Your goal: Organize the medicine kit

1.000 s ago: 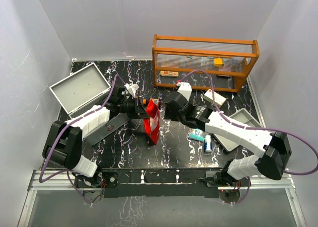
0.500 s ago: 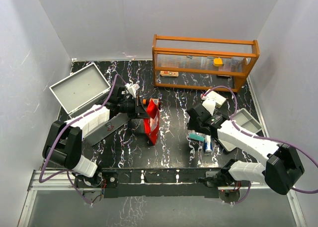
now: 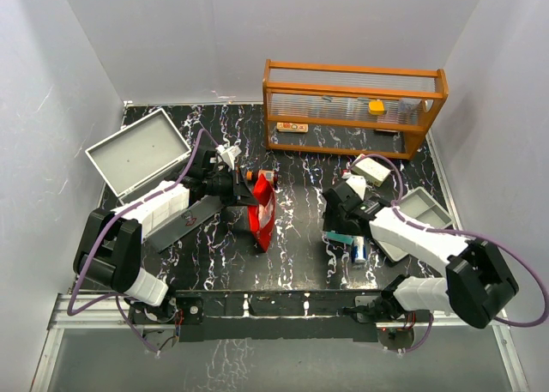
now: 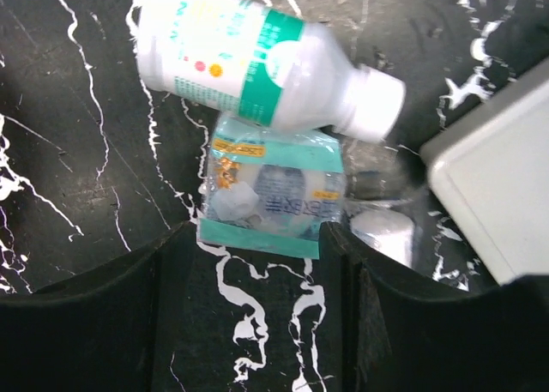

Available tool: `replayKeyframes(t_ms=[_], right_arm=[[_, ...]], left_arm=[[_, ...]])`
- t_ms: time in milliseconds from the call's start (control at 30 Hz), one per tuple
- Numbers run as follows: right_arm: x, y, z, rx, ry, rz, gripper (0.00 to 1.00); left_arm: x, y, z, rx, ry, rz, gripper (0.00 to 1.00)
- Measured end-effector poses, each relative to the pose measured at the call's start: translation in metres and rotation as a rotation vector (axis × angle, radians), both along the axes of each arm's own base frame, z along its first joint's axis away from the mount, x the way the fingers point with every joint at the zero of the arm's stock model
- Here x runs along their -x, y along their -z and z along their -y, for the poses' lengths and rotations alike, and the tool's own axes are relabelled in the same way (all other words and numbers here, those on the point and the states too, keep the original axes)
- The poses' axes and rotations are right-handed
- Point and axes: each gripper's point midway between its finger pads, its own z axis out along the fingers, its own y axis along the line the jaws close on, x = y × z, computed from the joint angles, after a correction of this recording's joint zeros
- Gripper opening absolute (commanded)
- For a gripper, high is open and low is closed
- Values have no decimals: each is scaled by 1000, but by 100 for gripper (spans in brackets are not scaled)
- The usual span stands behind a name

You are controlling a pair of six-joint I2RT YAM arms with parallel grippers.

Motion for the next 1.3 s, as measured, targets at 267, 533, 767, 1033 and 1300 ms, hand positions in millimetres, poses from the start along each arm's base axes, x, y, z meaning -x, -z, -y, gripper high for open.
replayKeyframes(t_ms=[267,533,767,1033,1300], right_arm=[[-2,24,-15,-3,-85,-72,45],[-9,25,-23,4,-136,-81,40],[0,21,-41,-57,-270,-130,43],[-27,-13,-46,-40,-227,-41,47],[-33,3,-47,-22,-114,-80,44]], left_arm=[[-1,1,-1,-5,-6,1,0],[-2,1,-1,-12,-13,3,0],[-2,2,-2,-14,-14,5,0],[-3,3,-3,-20,-14,11,0],[-4,3,-3,-23,-14,16,0]])
